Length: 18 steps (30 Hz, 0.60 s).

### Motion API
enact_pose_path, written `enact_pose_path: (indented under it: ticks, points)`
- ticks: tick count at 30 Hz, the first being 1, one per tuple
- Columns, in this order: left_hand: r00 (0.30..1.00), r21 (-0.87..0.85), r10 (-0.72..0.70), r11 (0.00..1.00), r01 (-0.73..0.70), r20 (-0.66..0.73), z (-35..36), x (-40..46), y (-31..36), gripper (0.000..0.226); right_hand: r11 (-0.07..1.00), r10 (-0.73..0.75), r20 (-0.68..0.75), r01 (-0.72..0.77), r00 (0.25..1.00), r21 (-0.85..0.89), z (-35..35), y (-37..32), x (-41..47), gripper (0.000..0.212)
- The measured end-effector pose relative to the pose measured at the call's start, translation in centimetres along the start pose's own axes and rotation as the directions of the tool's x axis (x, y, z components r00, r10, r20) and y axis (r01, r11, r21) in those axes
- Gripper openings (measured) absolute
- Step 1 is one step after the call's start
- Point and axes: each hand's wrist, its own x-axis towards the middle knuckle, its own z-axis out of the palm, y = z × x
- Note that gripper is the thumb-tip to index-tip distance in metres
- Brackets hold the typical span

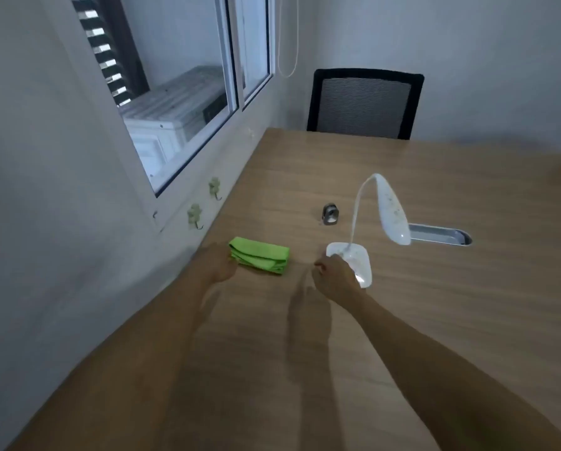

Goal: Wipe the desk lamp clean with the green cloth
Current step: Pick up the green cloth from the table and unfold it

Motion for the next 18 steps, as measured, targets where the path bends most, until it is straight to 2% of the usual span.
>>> enact_pose_path:
  ticks: [1, 3, 6, 9, 14, 18]
  points:
    - [1.0, -0.006, -0.002, 1.0, 0.002, -0.015, 0.0, 0.3, -0.1, 0.051, 0.998, -0.005, -0.017, 0.006, 1.0, 0.062, 0.5, -0.6, 0.8, 0.053]
    - [0.998, -0.014, -0.002, 1.0, 0.002, -0.058, 0.6, 1.7, -0.8, 0.051, 0.992, 0.061, 0.037, -0.065, 0.997, 0.11, 0.7, -2.2, 2.3, 0.04]
    - [0.993, -0.057, 0.013, 0.998, -0.02, -0.114, 1.6, 3.5, -0.6, 0.052, 0.988, 0.125, 0.171, -0.138, 0.977, 0.065, 1.2, -3.9, 4.8, 0.036]
    - [0.991, -0.06, 0.04, 0.997, -0.048, -0.127, 2.1, 5.4, -0.1, 0.048, 0.989, 0.14, 0.173, -0.145, 0.975, 0.016, 2.6, -4.5, 7.0, 0.041]
    - [0.996, -0.028, 0.065, 0.997, -0.067, -0.056, 2.1, 8.4, 0.4, 0.052, 0.988, 0.052, 0.285, -0.009, 0.957, -0.152, 4.5, -4.5, 8.5, 0.045]
    - [0.994, 0.037, 0.08, 0.996, -0.082, 0.073, 2.0, 9.3, 0.8, 0.075, 0.975, 0.049, 0.3, 0.02, 0.953, -0.223, 5.0, -3.9, 8.6, 0.047]
